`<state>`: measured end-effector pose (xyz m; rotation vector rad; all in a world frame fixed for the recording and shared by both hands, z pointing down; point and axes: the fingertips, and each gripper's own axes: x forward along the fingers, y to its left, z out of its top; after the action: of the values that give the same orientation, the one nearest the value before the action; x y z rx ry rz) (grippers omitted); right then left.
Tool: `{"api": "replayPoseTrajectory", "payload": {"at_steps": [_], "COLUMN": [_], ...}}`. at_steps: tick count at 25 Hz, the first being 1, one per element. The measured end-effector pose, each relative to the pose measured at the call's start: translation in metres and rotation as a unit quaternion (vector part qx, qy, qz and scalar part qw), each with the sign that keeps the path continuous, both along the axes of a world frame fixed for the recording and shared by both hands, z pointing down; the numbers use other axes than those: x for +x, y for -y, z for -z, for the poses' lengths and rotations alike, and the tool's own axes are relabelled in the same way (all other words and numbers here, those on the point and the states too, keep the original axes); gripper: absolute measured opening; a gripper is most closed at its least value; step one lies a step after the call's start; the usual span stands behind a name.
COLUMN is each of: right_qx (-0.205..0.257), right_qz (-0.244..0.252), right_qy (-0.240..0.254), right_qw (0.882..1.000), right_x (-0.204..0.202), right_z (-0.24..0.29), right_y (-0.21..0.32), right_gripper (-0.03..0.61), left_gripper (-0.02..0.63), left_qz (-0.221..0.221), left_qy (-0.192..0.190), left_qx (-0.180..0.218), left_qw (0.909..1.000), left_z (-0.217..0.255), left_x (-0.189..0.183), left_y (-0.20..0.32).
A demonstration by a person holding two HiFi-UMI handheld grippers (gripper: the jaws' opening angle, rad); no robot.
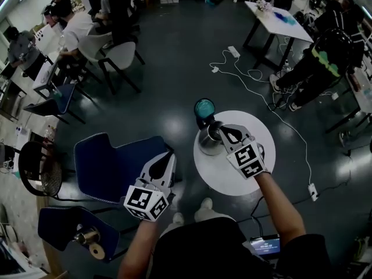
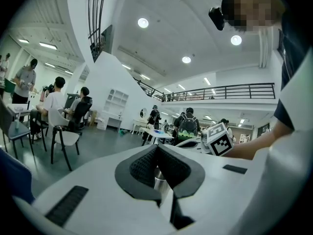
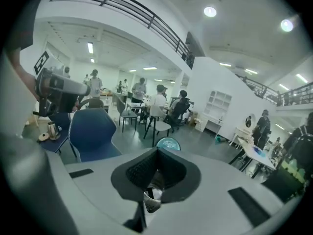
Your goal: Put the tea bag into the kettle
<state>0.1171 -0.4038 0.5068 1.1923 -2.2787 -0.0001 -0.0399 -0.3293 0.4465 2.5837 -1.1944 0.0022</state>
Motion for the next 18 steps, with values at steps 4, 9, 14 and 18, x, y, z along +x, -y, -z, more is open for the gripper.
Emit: {"api": "replayPoseTrajectory", "payload": {"at_steps": [4, 9, 14, 18], "right_qx": [0.039, 0.081, 0.102, 0.104], "right_qz": [-0.021, -0.037, -0.055, -0.071], "right_qy": [0.015, 0.039, 0.066, 0.087], "right_qw": [0.999, 0.995, 0.991, 0.988], "right_x": [-0.001, -0.016, -0.025, -0.035], "right_z": [0.033, 0.069, 0.095, 0.104], "right_y": [-0.019, -0.045, -0.071, -0.090], "right_gripper": [0.018, 0.018, 0.018, 0.018], "left_gripper": [0.015, 0.015, 0.015, 0.015], "left_qz": [-0.023, -0.048, -0.074, -0.091], "left_qy": [-0.001, -0.001, -0.005, -0.004], "left_qx": [0.008, 0.016, 0.032, 0.042], "left_qw": [0.9997, 0.9987, 0.9967, 0.9949], "left_z": [0.004, 0.008, 0.021, 0.028], "left_x": [0.002, -0.001, 0.000, 0.000], "left_y": [-0.004, -0.010, -0.020, -0.031]}}
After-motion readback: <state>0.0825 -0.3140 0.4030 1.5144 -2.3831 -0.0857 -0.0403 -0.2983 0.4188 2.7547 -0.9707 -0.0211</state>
